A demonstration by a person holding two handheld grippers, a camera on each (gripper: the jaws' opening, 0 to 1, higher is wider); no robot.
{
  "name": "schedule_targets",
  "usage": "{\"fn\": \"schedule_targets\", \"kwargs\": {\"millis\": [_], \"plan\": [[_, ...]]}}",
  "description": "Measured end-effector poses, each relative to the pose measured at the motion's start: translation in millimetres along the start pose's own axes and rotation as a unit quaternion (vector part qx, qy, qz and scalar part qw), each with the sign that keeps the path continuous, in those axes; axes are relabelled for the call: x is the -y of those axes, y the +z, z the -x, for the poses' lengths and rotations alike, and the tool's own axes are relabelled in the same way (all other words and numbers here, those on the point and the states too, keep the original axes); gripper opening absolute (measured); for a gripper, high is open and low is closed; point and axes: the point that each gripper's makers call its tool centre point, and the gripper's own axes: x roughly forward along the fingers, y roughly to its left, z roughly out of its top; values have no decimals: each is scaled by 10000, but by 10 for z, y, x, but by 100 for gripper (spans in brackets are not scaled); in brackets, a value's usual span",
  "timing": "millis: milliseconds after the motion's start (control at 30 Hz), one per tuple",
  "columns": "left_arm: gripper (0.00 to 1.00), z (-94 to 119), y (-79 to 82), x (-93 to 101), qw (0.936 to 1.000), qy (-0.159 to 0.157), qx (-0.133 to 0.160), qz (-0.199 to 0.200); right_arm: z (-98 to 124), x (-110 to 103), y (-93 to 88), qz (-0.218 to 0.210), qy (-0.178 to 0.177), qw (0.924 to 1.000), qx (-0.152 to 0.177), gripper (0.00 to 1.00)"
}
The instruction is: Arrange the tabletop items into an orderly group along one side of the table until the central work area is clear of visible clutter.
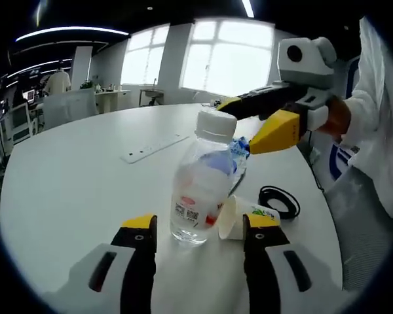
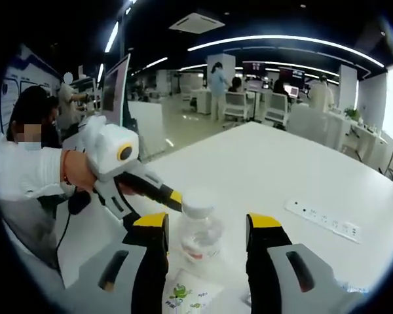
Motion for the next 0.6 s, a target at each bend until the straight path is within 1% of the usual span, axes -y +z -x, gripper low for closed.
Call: {"fn": "schedule_targets", "kwargs": {"millis": [100,200,267,367,500,533,600], "plan": [[65,31,9,22,10000,40,-9,35,24,13,-15,-91,140,9999,-8,52],[70,63,27,51,9999,92,-10,49,72,27,-38,-25,322,9995,-41,54],[72,86,38,78,9999,111,-11,38,96,36,-40,-78,410,9991,-29,58],[75,117,58,123,9999,153,16,78,138,70,-59,63,497,9987,-72,64],[78,160,61,195,9997,212,4,100,187,85,-75,32,682,9976,-82,69],[78,166,59,196,9997,215,8,106,203,88,-104,40,735,9972,-150,69],[79,186,61,231,9996,239,12,122,227,73,-144,187,850,9960,-202,71]]}}
